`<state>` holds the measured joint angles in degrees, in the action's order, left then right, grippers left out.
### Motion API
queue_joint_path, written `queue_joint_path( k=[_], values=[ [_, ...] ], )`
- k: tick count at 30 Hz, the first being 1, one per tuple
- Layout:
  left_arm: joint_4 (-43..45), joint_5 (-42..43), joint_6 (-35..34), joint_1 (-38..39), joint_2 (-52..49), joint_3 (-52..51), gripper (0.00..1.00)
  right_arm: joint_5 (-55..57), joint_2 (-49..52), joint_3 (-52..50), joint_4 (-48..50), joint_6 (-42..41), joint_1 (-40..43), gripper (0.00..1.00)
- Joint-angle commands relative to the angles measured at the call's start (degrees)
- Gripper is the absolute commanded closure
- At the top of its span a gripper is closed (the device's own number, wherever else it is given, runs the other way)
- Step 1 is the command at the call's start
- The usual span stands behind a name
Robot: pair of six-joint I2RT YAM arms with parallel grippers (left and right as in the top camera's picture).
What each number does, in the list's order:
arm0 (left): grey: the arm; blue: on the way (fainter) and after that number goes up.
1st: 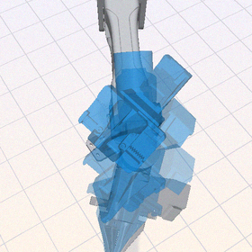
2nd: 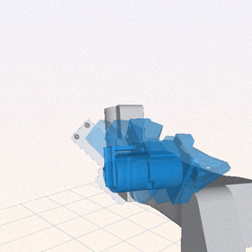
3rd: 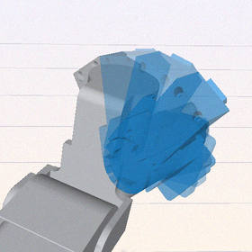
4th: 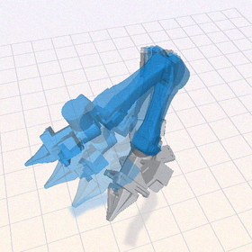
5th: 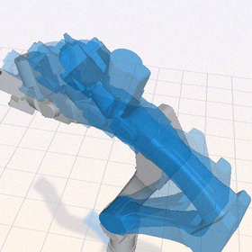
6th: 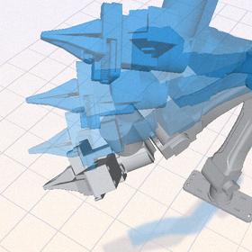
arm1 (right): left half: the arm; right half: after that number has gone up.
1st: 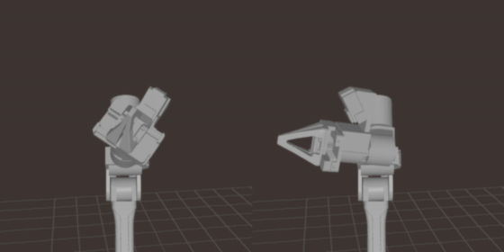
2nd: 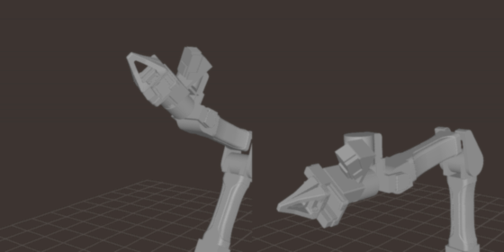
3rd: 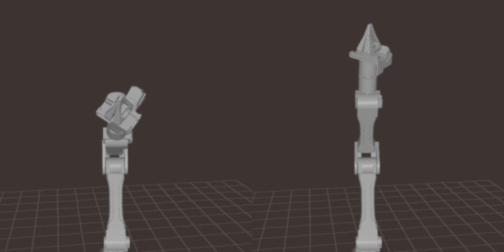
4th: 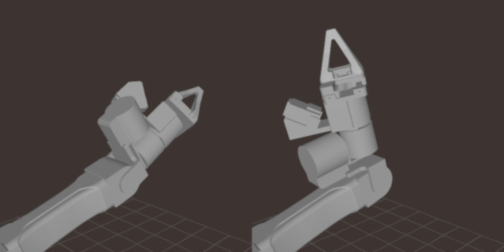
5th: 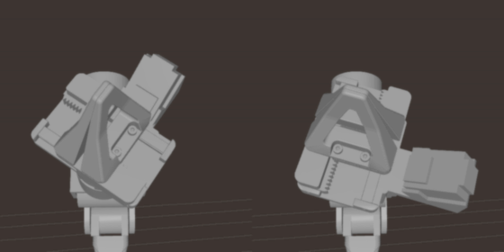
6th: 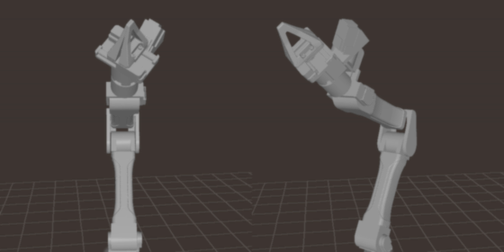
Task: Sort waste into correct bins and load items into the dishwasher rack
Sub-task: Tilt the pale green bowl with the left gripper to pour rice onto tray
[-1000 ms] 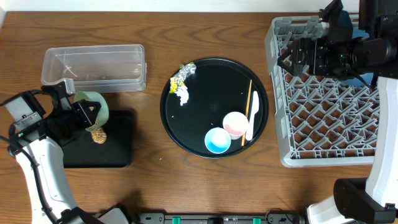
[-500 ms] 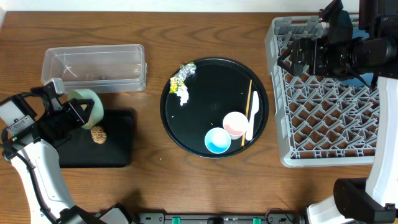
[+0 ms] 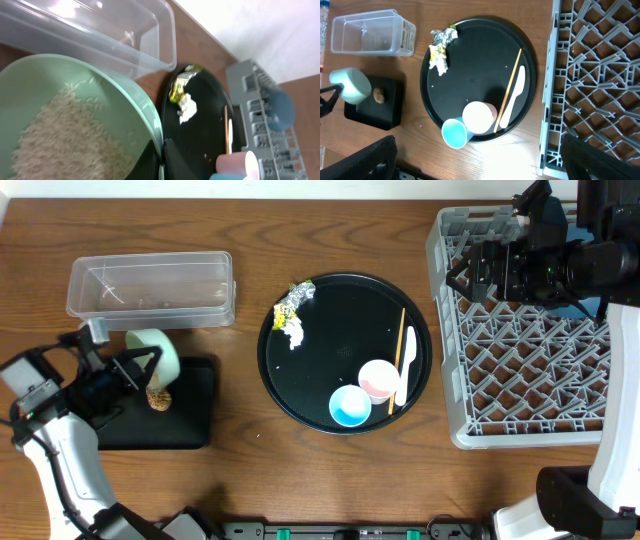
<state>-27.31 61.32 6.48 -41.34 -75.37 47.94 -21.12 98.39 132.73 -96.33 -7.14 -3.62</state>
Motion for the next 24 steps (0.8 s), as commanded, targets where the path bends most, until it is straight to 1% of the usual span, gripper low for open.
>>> queue_joint_path(
  k=[1, 6, 12, 15, 20, 24],
  values=[
    [2.7, 10.0, 1.4, -3.1, -0.2, -1.3, 0.93, 0.0, -0.2, -0.1, 0.1, 0.5, -0.5, 0.01],
    [3.8, 11.2, 1.4, -5.7, -0.2, -3.2, 0.94, 0.0, -0.2, -0.1, 0.1, 0.5, -0.5, 0.01],
    [7.3, 11.8, 1.4, -6.5, -0.2, -6.3, 0.94, -0.1, -0.2, -0.1, 0.1, 0.6, -0.5, 0.01],
    [7.5, 11.9, 1.4, -6.5, -0.2, -6.5, 0.93, -0.1, -0.2, -0.1, 0.1, 0.5, -0.5, 0.01],
    [10.4, 17.1, 1.4, -6.5, -0.2, -6.5, 0.94, 0.0, -0.2, -0.1, 0.1, 0.6, -0.5, 0.01],
    [10.5, 17.4, 1.4, -6.5, -0.2, -6.5, 0.94, 0.0, -0.2, -0.1, 0.1, 0.6, -0.5, 0.01]
  ],
)
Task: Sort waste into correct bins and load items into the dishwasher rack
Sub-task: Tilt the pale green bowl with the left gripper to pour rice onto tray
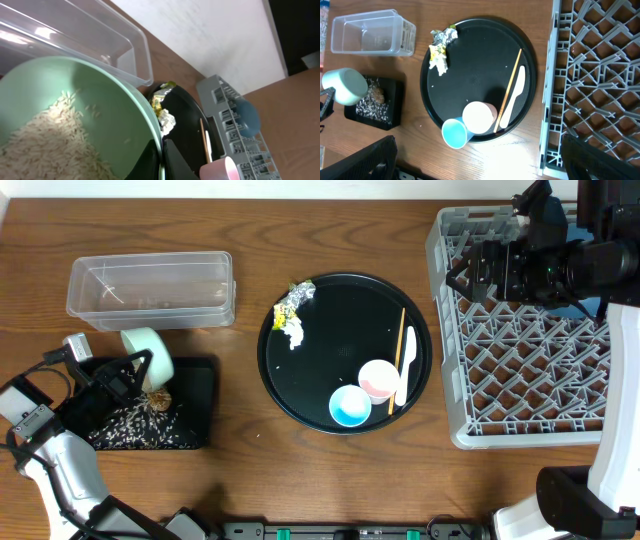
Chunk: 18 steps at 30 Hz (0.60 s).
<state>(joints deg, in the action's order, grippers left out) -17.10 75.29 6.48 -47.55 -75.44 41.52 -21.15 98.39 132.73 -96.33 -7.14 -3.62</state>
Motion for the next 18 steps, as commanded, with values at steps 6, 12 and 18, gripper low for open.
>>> queue_joint_path(
  k=[6, 12, 18],
  values=[
    [0.3, 7.9, 4.5, -0.3, -0.2, -0.1, 0.94, 0.0, -0.2, -0.1, 0.1, 0.5, -0.5, 0.01],
    [0.3, 7.9, 4.4, -0.6, -0.2, -0.1, 0.94, 0.0, -0.2, -0.1, 0.1, 0.5, -0.5, 0.01],
    [-0.2, 10.1, 4.4, -3.3, -0.2, -0.1, 0.94, 0.0, -0.2, -0.1, 0.1, 0.5, -0.5, 0.01]
  ],
)
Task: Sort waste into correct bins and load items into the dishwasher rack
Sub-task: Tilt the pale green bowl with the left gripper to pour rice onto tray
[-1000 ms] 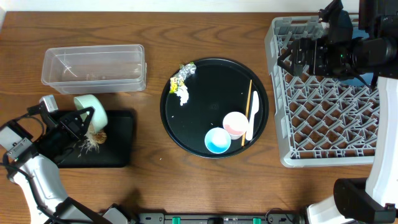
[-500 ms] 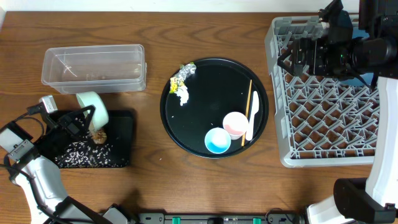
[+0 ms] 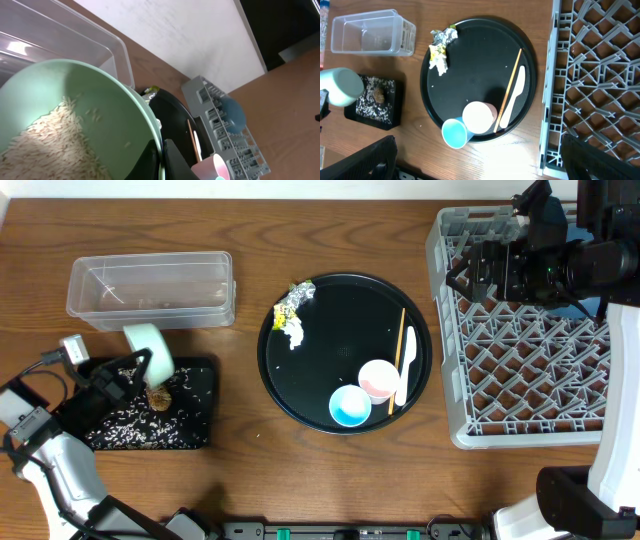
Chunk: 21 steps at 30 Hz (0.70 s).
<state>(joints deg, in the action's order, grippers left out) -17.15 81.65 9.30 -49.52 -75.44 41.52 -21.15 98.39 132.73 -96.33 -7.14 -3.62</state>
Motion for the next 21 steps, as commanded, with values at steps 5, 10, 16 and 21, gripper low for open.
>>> queue_joint_path(
  k=[5, 10, 16, 21],
  values=[
    [-0.5, 4.9, 1.6, -3.4, -0.2, -0.1, 0.94, 0.0, -0.2, -0.1, 0.1, 0.6, -0.5, 0.01],
    [-0.5, 4.7, 1.6, -3.5, -0.2, -0.1, 0.94, 0.0, -0.2, -0.1, 0.1, 0.6, -0.5, 0.01],
    [-0.5, 4.7, 3.6, -3.4, -0.3, -0.1, 0.94, 0.0, -0.2, -0.1, 0.1, 0.6, -0.5, 0.01],
    [-0.5, 6.0, 3.5, -3.5, -0.3, -0.1, 0.94, 0.0, -0.2, -0.1, 0.1, 0.5, -0.5, 0.01]
  ],
)
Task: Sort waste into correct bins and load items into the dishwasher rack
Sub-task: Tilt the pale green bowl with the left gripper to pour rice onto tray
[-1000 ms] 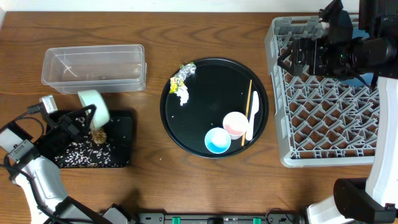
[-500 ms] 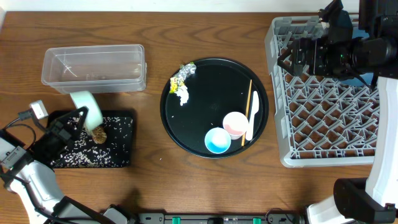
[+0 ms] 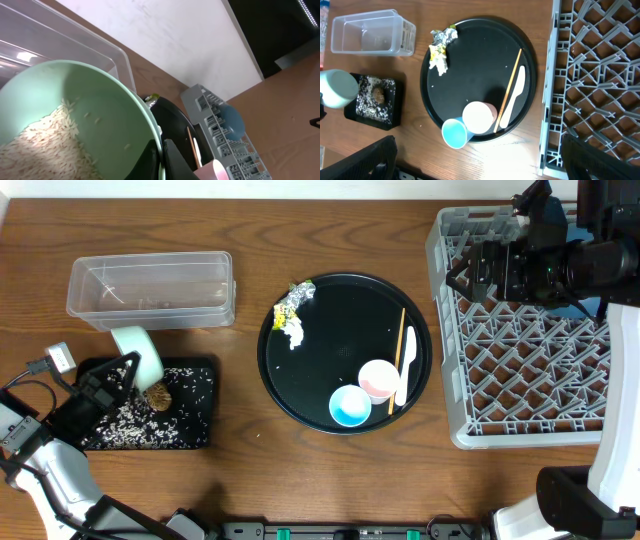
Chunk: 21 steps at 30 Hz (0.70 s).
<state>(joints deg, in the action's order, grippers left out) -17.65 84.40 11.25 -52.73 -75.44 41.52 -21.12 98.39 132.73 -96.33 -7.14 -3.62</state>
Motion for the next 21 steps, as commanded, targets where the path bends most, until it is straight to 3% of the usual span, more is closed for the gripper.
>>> queue_joint_path(
  k=[1, 15, 21],
  values=[
    [0.0, 3.6, 1.6, -0.2, -0.3, -0.1, 0.94, -0.1, -0.2, -0.1, 0.1, 0.6, -0.5, 0.01],
    [-2.4, 3.4, 0.5, -2.0, -2.6, -0.1, 0.94, -0.1, -0.2, -0.1, 0.1, 0.5, -0.5, 0.01],
    [-6.3, -2.6, 0.7, -2.0, -6.6, -0.2, 0.94, -0.1, -0.2, -0.1, 0.1, 0.5, -0.5, 0.01]
  ],
)
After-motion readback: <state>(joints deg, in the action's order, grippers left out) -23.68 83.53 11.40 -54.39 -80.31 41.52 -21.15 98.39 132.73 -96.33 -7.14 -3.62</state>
